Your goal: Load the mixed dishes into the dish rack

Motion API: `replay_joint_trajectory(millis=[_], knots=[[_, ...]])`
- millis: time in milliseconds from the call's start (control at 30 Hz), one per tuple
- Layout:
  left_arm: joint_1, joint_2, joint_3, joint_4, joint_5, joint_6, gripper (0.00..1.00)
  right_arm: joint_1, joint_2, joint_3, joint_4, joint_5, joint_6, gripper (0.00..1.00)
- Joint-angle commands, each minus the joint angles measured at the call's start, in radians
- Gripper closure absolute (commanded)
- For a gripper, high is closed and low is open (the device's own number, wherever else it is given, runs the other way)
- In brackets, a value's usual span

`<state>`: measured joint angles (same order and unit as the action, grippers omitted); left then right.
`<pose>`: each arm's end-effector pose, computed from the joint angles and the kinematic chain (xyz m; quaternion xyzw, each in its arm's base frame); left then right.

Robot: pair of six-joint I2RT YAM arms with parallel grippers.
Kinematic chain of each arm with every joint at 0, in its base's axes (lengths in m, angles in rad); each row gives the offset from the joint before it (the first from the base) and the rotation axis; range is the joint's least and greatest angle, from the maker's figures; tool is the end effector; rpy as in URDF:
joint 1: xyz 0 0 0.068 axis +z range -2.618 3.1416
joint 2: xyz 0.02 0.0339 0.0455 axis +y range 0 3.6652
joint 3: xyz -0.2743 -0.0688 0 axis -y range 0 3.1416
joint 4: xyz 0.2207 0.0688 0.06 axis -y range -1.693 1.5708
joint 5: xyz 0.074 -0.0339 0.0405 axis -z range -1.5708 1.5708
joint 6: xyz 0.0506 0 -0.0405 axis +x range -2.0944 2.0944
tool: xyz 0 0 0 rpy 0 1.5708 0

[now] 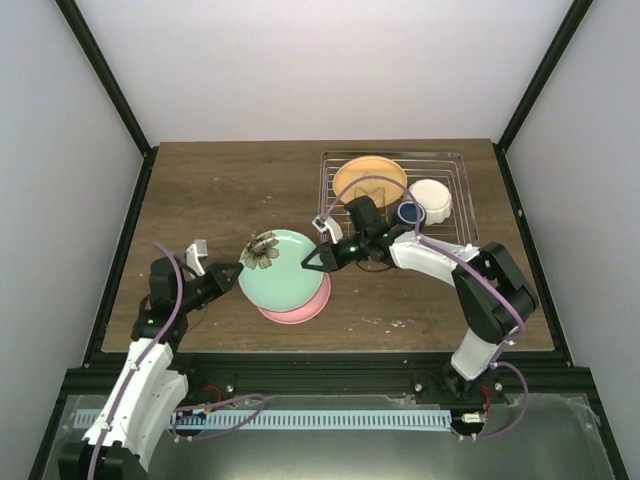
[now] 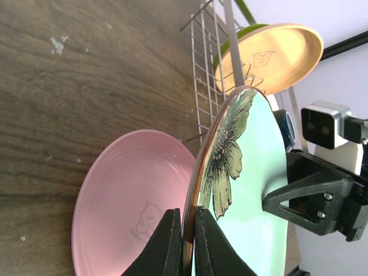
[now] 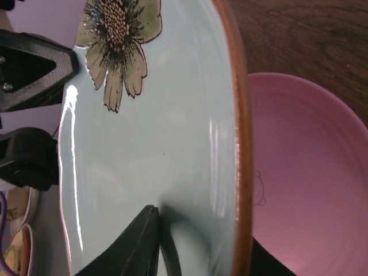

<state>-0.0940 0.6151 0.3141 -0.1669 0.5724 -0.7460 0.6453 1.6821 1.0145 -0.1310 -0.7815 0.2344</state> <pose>0.1254 -0.0394 0.2111 -0.1216 0.8215 -0.4245 0.3609 0.2483 0.2315 0.2178 -0.3152 0.8093 0.4675 0.1648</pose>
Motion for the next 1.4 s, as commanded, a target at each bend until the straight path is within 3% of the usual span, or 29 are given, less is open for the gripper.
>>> replay_joint_trajectory(millis=[0,67,133,200,300,400,567,667,1000,1367], knots=[[0.002,-0.010,0.030,0.107,0.043,-0.026,1.00,0.008,0.022,0.019,0.068,-0.126,0.008,0.86],[0.002,-0.006,0.024,0.109,0.030,-0.018,0.99,0.008,0.020,0.024,0.072,-0.140,0.008,0.95],[0.003,0.001,0.020,0.100,0.016,-0.007,0.92,0.008,0.014,0.030,0.068,-0.133,0.002,0.97],[0.006,0.007,0.017,0.095,0.009,0.003,0.78,0.008,0.005,0.042,0.053,-0.114,-0.010,0.98],[0.005,0.012,0.018,0.085,0.002,0.019,0.46,0.007,-0.007,0.071,0.008,-0.071,-0.041,0.99],[0.005,0.012,0.031,0.048,-0.017,0.049,0.25,0.006,-0.026,0.109,-0.033,-0.028,-0.074,0.99],[0.005,-0.005,0.047,-0.020,-0.055,0.084,0.04,-0.020,-0.059,0.184,-0.087,0.050,-0.110,0.99],[0.006,-0.015,0.063,-0.070,-0.102,0.107,0.00,-0.044,-0.092,0.245,-0.138,0.128,-0.137,0.99],[0.001,0.045,0.158,-0.272,-0.336,0.197,0.00,-0.055,-0.298,0.326,-0.181,0.507,-0.389,0.99],[-0.059,0.157,0.168,-0.247,-0.513,0.203,0.00,-0.055,-0.479,0.187,0.066,0.921,-0.806,0.99]])
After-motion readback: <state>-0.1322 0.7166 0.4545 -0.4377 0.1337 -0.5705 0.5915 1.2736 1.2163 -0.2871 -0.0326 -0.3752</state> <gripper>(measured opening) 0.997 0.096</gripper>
